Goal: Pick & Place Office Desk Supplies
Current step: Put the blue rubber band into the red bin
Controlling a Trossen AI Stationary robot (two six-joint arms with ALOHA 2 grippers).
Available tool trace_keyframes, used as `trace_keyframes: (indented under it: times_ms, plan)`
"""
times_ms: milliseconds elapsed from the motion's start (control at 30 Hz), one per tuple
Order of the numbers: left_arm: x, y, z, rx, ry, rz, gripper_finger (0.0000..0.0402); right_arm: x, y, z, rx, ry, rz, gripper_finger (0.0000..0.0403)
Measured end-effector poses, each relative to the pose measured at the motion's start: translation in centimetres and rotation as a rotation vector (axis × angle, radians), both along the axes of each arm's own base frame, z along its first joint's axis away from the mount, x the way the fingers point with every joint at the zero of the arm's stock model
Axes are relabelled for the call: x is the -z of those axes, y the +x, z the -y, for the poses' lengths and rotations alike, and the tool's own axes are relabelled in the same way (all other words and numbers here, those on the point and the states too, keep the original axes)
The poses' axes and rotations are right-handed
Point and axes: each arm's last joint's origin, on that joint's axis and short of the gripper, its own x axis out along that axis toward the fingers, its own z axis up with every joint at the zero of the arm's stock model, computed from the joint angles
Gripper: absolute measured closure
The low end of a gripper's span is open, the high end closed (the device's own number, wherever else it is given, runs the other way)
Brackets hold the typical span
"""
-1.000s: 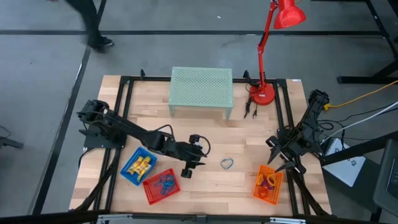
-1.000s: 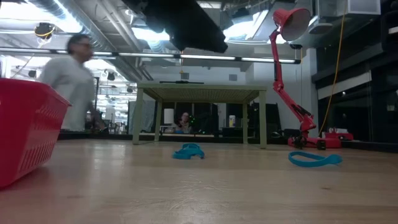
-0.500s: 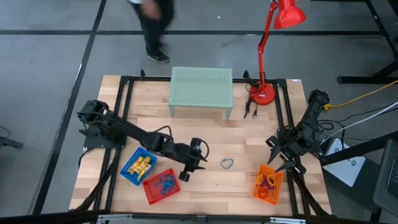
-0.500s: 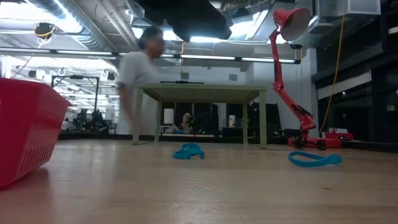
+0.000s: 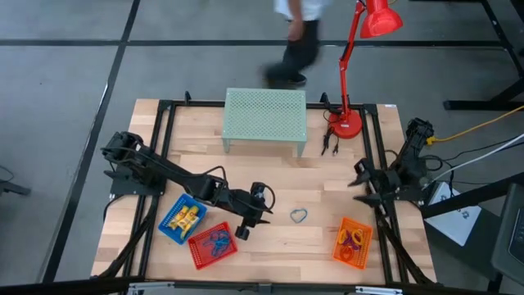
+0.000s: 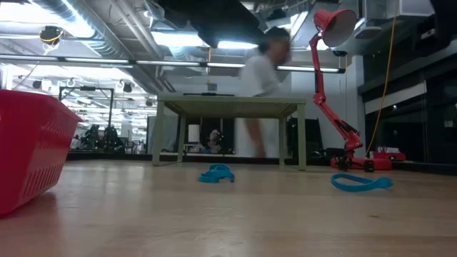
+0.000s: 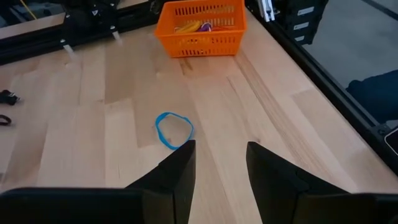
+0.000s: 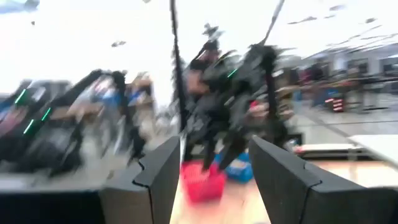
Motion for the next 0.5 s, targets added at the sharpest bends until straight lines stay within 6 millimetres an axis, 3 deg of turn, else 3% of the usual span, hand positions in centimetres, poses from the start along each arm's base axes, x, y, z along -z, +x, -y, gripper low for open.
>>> trace_keyframes:
  times_ms: [233,300,400,500]
  plan:
    - [-0.7,-0.7,0.0,-0.062,0.041,0.003,0.0263,-0.4,0.2,0.7,0.153,0.089,-0.011,0.0208]
    - [-1.1,-1.5,0.3,-0.089,0.075,-0.011,0.0263,-0.1,0.4,0.8,0.222,0.030,-0.031,0.0208]
    - [-2.4,-3.0,0.6,-0.104,0.100,-0.009,0.0263,-0.8,0.4,1.4,0.320,0.147,-0.016,0.0210]
    - [-4.1,-4.9,0.6,-0.117,0.093,0.045,0.0263,-0.5,0.7,1.3,0.278,0.170,-0.025,0.0216]
